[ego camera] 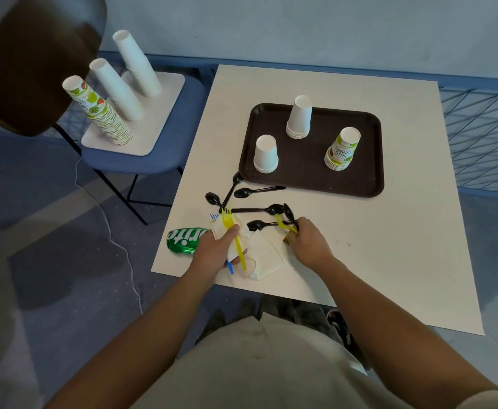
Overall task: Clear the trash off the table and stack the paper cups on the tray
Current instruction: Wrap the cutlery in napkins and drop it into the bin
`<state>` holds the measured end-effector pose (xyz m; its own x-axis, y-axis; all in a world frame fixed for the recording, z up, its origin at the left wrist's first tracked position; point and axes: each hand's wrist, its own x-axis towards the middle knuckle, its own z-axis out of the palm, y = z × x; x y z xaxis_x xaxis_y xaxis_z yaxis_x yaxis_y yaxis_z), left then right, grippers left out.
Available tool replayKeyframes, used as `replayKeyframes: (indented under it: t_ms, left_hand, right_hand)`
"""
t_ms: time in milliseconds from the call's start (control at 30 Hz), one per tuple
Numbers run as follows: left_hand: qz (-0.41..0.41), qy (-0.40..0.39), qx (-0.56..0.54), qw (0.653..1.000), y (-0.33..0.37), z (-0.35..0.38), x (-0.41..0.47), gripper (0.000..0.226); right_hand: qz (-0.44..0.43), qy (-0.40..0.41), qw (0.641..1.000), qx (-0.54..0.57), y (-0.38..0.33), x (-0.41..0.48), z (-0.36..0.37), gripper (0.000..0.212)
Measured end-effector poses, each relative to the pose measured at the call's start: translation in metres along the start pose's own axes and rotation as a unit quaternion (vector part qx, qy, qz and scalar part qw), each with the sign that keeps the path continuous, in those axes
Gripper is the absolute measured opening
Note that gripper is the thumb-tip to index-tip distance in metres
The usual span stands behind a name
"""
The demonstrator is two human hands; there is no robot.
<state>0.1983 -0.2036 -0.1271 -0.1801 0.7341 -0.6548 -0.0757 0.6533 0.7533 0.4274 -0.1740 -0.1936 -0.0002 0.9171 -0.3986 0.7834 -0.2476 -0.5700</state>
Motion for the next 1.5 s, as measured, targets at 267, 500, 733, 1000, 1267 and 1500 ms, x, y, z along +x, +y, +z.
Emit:
replayKeyframes:
  t_ms: [267, 500, 733, 1000, 1267, 1500]
  left_hand:
    - [0.001, -0.005, -0.002, 1.0, -0.006, -0.007, -0.003, 0.006]
    - [0.001, -0.007, -0.008, 1.0, -0.009, -0.011, -0.004, 0.009]
    - [0.001, -0.004, 0.005, 1.0, -0.013, -0.012, -0.005, 0.015]
    - [0.003, -0.015, 0.009, 1.0, -0.024, -0.005, -0.013, 0.02]
    - [-0.005, -0.05, 0.016, 0.999, -0.03, 0.019, -0.033, 0.013]
    - [0.015, -0.074, 0.039, 0.996, -0.042, 0.06, -0.062, 0.019]
  right_hand:
    - [0.049, 0.006, 0.989, 0.137, -0.027, -0.023, 0.002, 0.015]
    - [0.04, -0.059, 0.995, -0.074, -0.033, -0.018, 0.035, 0.05]
    - [0.062, -0.097, 0.99, -0.086, -0.019, -0.015, 0.037, 0.029]
    - [0.068, -0.111, 0.988, 0.085, 0.008, -0.033, 0.009, 0.024]
    - [0.082, -0.029, 0.975, 0.204, 0.044, -0.072, -0.017, 0.026]
    - [0.059, -0.007, 0.974, 0.218, 0.073, -0.108, -0.041, 0.028]
